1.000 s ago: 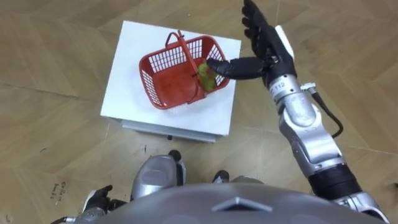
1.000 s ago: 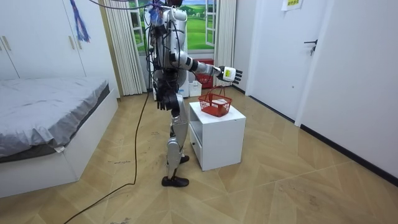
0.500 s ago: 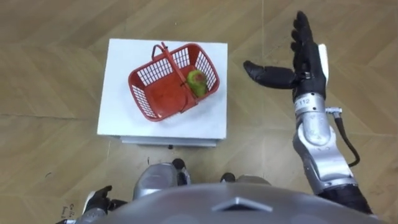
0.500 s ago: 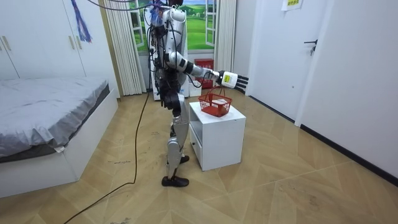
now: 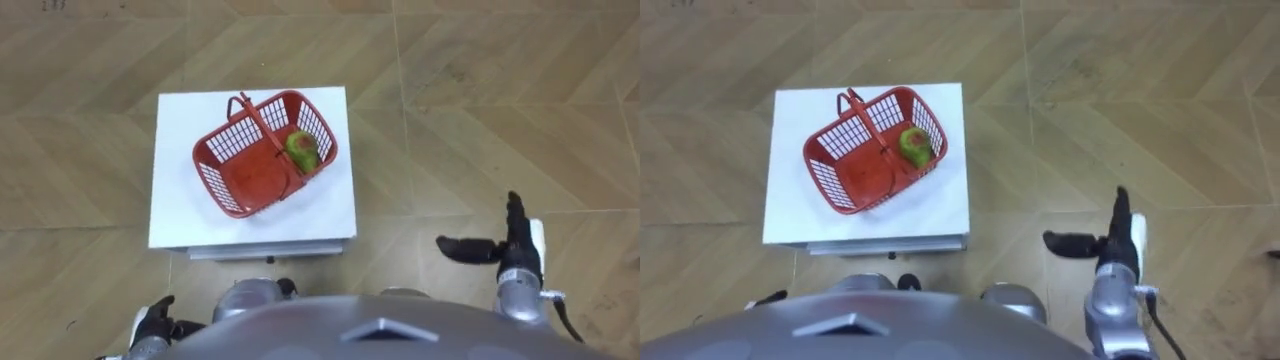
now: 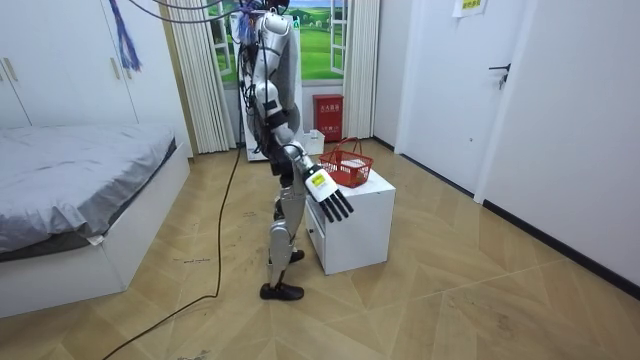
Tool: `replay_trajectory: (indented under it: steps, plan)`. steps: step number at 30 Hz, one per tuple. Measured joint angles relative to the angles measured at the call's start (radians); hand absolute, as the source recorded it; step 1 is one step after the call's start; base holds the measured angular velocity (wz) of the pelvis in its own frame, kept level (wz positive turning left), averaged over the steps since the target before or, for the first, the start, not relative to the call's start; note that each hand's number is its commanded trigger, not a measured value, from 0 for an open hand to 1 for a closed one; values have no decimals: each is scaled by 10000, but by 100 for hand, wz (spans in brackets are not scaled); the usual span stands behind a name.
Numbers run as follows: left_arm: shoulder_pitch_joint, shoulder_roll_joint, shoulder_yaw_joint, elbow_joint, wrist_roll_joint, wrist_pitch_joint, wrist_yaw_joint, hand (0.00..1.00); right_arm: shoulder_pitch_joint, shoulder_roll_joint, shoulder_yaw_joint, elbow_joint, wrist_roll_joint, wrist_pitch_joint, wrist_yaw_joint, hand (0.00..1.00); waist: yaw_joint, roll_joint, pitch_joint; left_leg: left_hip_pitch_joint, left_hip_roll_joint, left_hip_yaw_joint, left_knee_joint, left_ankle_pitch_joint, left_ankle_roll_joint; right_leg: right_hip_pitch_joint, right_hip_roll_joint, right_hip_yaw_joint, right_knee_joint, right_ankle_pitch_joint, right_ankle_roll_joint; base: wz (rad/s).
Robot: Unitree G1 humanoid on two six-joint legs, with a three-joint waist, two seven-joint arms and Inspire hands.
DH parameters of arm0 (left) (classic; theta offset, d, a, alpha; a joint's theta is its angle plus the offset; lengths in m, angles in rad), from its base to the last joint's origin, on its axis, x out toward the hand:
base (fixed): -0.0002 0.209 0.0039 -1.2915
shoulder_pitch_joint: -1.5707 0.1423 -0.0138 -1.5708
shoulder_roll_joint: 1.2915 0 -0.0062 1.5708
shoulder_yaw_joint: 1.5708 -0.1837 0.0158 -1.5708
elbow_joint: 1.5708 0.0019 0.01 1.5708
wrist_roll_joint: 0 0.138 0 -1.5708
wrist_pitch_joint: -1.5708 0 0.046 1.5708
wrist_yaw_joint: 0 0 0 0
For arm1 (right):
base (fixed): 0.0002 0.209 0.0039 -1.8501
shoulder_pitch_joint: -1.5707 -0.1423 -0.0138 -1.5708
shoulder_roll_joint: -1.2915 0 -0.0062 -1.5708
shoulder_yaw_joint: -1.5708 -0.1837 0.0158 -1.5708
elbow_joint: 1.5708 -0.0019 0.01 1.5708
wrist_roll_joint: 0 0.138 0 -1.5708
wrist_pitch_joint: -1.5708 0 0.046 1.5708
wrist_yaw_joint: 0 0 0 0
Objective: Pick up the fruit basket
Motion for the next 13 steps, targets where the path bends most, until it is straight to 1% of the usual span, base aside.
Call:
replay_trajectory:
  steps: [1, 2, 3, 4, 5, 6, 7, 9, 11, 12, 13]
  plan:
    - [-3, 0, 6, 10, 12, 9, -1, 0, -61, 10, -1, 244, 60, 32, 100, 0, -1, 2, 0, 5, 1, 6, 5, 0, 0, 9, -1, -4, -2, -9, -2, -3]
    - [-20, -1, 20, 36, 97, 70, -22, 0, -233, 20, -6, 836, 161, 149, 317, 0, -20, -37, 12, 18, 2, 15, 17, 0, 0, 36, 0, 3, 1, -25, -11, 0]
    - [-19, 0, 25, 41, 255, 159, -56, 0, -335, 20, -7, 1300, 292, 334, 530, 0, -3, -15, 19, 79, 0, 21, 16, -2, -4, 100, -1, -1, -9, -35, -8, 0]
    - [-3, 0, 34, 40, 334, 220, -79, 0, -350, 21, -7, 1498, 351, 425, 642, 0, 4, -57, 49, 138, -4, 21, 12, -9, -7, 161, -2, -1, -27, -45, -5, 0]
    - [72, 0, 68, 34, 427, 358, -141, 0, -349, 21, -5, 1762, 497, 627, 877, 0, 10, -43, 55, 178, -6, 20, 31, -43, -18, 203, -9, 2, -78, -87, 3, 0]
    - [125, -2, 152, 45, 449, 516, -248, 0, -407, 23, -6, 2123, 680, 760, 1110, 0, 6, -45, 52, 267, -10, 17, 17, -49, -22, 311, -5, 0, -135, -88, 4, 0]
    - [163, -3, 211, 47, 470, 602, -299, 0, -421, 23, -10, 2364, 738, 822, 1230, 0, 7, -50, 50, 321, -16, 17, -2, -54, -29, 364, -5, 1, -145, -92, 9, 0]
    - [258, -22, 475, 47, 745, 881, -520, 0, -537, 35, -232, 3060, 621, 1193, 1658, 0, 1, -37, 50, 419, -38, -46, 15, -91, -40, 494, -11, -39, -154, -145, 24, 6]
    - [322, -50, 665, 42, 952, 1031, -639, 0, -587, 35, -395, 3431, 343, 1461, 1940, 0, -6, -30, 44, 493, -48, -59, 10, -121, -51, 561, -17, -35, -141, -194, 28, 6]
    - [361, -49, 733, 27, 1093, 1104, -778, 0, -621, 35, -425, 3643, 226, 1653, 2098, 0, -32, -28, 46, 526, -65, -134, 11, -134, -56, 644, -24, -110, -153, -216, 31, 12]
    - [363, -50, 776, 26, 1145, 1133, -840, 0, -619, 36, -424, 3756, 186, 1745, 2173, 0, -41, -33, 48, 547, -83, -195, 12, -135, -56, 694, -30, -157, -149, -238, 34, 12]
